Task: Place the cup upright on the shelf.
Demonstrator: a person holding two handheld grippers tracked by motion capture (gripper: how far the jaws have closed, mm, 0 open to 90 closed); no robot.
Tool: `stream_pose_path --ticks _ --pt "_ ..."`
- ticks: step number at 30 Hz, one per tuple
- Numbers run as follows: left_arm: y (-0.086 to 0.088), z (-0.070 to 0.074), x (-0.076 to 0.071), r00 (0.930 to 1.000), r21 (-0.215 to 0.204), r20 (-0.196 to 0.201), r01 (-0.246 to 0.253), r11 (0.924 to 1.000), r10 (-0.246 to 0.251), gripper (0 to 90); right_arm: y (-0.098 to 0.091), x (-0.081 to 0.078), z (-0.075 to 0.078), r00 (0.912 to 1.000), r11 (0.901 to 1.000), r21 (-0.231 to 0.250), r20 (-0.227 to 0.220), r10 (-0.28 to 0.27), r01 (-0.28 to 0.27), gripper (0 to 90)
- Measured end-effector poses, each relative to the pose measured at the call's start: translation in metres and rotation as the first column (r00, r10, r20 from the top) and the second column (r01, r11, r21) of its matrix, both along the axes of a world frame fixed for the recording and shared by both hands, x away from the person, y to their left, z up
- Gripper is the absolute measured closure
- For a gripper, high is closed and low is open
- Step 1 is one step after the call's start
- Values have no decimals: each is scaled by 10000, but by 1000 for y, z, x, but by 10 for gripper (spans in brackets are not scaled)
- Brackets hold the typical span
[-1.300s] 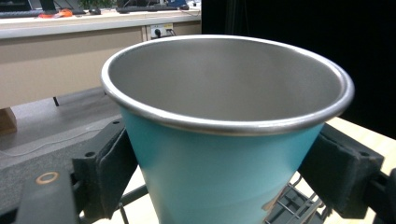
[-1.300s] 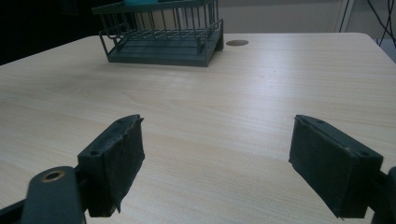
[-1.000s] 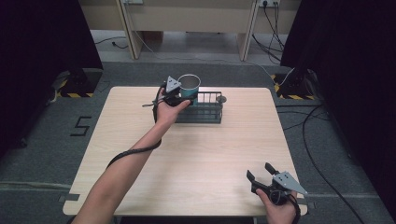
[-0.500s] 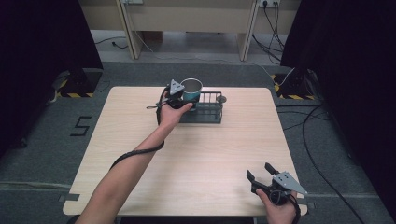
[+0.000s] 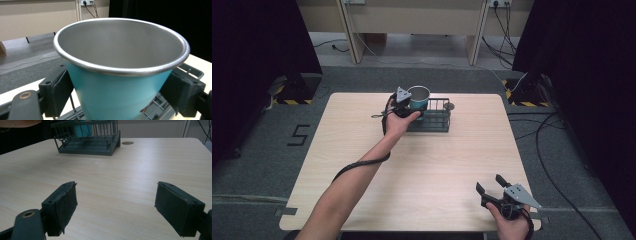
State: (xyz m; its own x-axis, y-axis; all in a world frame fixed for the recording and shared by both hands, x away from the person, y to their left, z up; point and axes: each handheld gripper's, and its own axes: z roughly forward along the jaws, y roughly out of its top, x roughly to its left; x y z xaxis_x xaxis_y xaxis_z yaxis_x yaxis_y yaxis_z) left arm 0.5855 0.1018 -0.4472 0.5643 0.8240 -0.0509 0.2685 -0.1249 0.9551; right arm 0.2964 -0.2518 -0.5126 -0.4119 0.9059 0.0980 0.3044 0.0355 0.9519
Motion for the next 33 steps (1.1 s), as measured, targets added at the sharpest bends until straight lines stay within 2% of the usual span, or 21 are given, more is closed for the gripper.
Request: stream_pose_path --ticks 13,21,25,33 --pt "-2 -5 1 9999 43 -123 24 10000 -23 157 0 0 0 10000 10000 -11 11 21 -21 185" --pt "-2 -4 2 9991 193 -281 325 9993 -320 149 0 0 0 10000 10000 -20 12 20 -20 184" --pt "-1 -4 2 9989 107 -323 358 9993 -355 145 0 0 0 10000 10000 -26 16 30 -30 183" --pt "2 -4 -1 9991 41 -204 383 9993 -382 143 0 0 0 10000 10000 -21 14 49 -49 181"
